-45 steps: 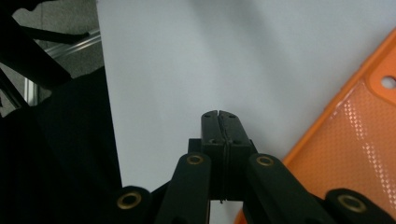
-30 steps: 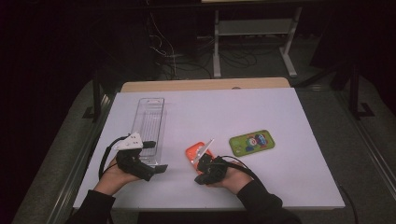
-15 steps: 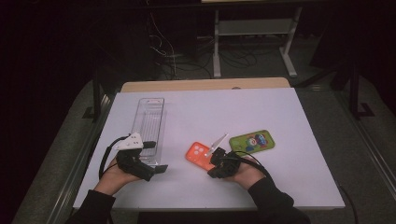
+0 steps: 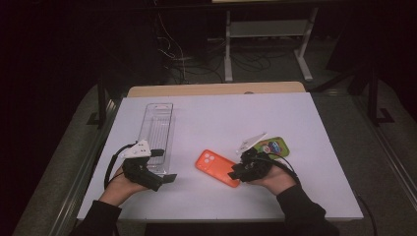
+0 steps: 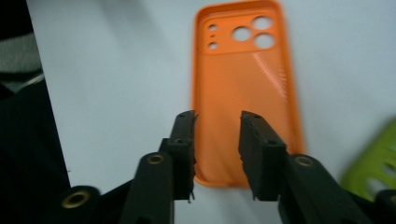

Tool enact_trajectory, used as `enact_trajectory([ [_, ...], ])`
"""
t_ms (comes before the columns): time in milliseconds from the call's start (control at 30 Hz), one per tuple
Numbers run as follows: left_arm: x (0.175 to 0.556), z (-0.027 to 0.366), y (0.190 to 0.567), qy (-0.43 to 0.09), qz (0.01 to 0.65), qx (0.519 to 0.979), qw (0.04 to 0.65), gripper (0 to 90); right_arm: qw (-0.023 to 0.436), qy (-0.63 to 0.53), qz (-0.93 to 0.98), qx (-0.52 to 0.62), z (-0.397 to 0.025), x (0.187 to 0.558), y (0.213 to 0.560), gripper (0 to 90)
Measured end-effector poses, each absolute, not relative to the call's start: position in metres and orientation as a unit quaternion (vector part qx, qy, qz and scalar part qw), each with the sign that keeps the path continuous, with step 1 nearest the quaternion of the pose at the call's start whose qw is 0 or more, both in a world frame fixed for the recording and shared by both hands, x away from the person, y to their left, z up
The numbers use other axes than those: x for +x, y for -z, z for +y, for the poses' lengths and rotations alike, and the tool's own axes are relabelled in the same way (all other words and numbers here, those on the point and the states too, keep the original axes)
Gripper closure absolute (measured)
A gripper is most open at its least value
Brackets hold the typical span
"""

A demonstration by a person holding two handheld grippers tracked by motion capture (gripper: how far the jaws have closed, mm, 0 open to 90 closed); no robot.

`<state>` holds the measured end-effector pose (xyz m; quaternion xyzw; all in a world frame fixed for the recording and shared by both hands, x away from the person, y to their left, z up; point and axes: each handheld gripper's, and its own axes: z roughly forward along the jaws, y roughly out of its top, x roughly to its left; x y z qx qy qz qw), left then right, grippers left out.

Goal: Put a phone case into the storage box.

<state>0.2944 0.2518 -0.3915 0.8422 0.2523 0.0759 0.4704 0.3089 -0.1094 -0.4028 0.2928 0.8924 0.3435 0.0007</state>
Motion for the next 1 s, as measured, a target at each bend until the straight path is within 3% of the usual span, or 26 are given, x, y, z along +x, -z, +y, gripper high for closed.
enact_trajectory([
  [67,0.295,0.252,0.392,-0.079,0.249,0.844,0.468,0.0,0.008,-0.36,0.879,0.313,-0.126,0.308,0.399,48.1],
  [100,0.295,0.252,0.392,-0.079,0.249,0.844,0.468,0.0,0.008,-0.36,0.879,0.313,-0.126,0.308,0.399,48.1],
  [133,0.295,0.252,0.392,-0.079,0.248,0.846,0.465,0.0,0.023,-0.367,0.872,0.323,-0.137,0.306,0.398,38.3],
  [200,0.295,0.252,0.392,-0.077,0.251,0.845,0.466,0.0,0.027,-0.369,0.869,0.328,-0.141,0.306,0.398,36.1],
  [300,0.295,0.251,0.392,-0.077,0.252,0.844,0.467,0.0,0.051,-0.384,0.854,0.347,-0.159,0.3,0.401,19.7],
  [467,0.294,0.251,0.393,-0.075,0.255,0.842,0.47,0.0,0.083,-0.392,0.848,0.348,-0.174,0.293,0.406,8.6],
  [533,0.294,0.251,0.393,-0.075,0.255,0.842,0.47,0.0,0.087,-0.395,0.844,0.352,-0.179,0.29,0.408,0.0],
  [1000,0.293,0.252,0.393,-0.074,0.255,0.841,0.471,0.0,0.094,-0.409,0.834,0.358,-0.2,0.282,0.417,0.0],
])
